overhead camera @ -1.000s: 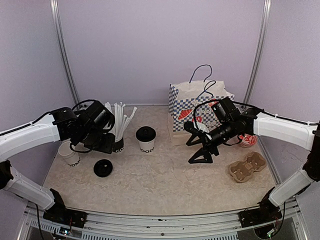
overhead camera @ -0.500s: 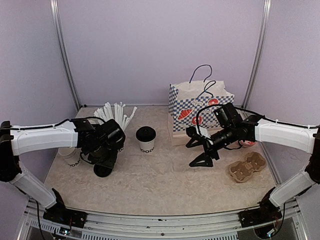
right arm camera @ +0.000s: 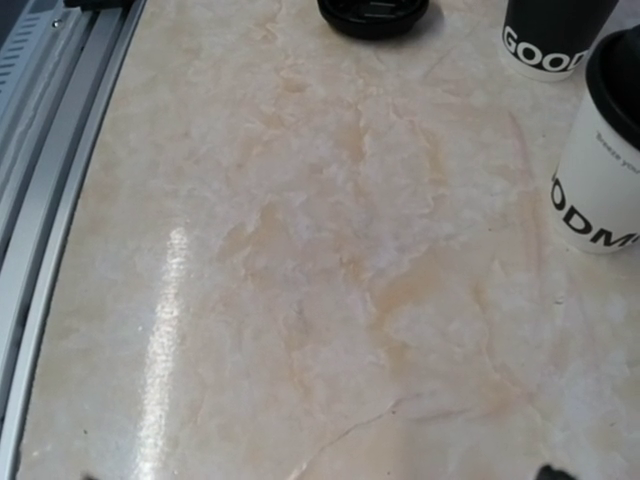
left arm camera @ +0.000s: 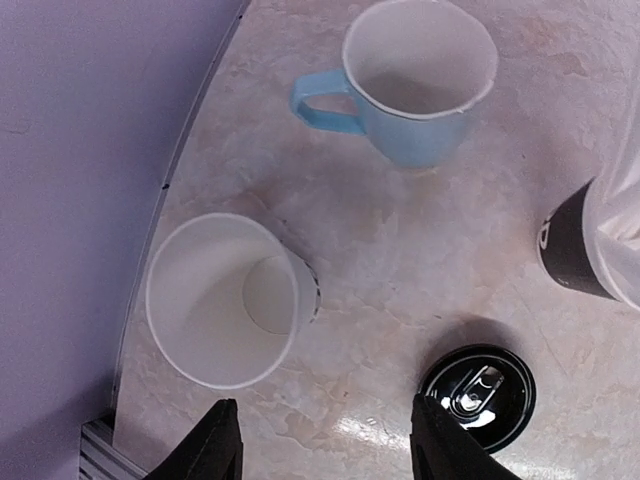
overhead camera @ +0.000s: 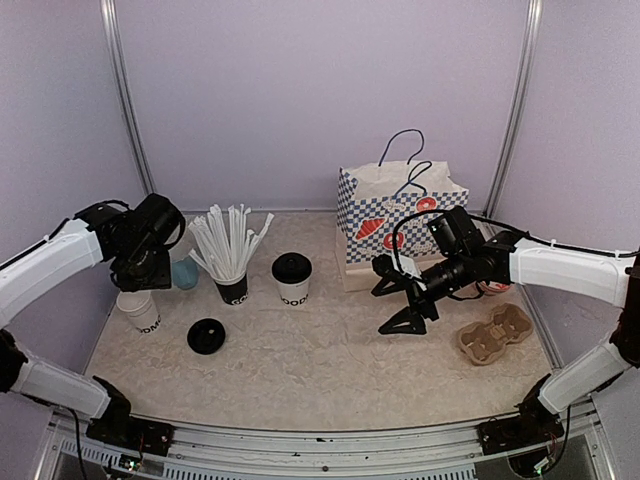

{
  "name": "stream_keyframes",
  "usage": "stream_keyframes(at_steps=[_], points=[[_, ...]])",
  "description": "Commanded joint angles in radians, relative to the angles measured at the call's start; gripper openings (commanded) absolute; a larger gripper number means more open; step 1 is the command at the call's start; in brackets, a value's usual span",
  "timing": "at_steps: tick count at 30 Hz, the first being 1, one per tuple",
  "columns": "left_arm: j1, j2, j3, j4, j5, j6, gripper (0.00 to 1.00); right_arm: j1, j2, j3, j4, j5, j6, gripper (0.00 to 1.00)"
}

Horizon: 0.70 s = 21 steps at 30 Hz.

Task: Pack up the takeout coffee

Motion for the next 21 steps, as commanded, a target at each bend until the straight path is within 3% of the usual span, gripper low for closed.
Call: stream_keyframes(at_steps=[1, 5, 16, 21], points=[[0.159, -0.043, 0.001, 0.038, 0.004, 0.112, 0.54, -0.005, 0.001, -0.008, 0.012, 0.006, -0.008, 0.92], [0.262, -0.035, -0.032, 0.125, 0.111, 0.202, 0.47, -0.006, 0.002, -0.011, 0.011, 0.008, -0.009, 0.92], [0.339, 0.058, -0.084, 0.222, 0.206, 0.285, 0.36, -0.005, 0.012, -0.01, 0.012, 0.023, -0.012, 0.92], [0.363, 0.087, -0.082, 0.234, 0.22, 0.305, 0.24, -0.005, 0.012, -0.013, 0.013, 0.029, -0.012, 0.92]])
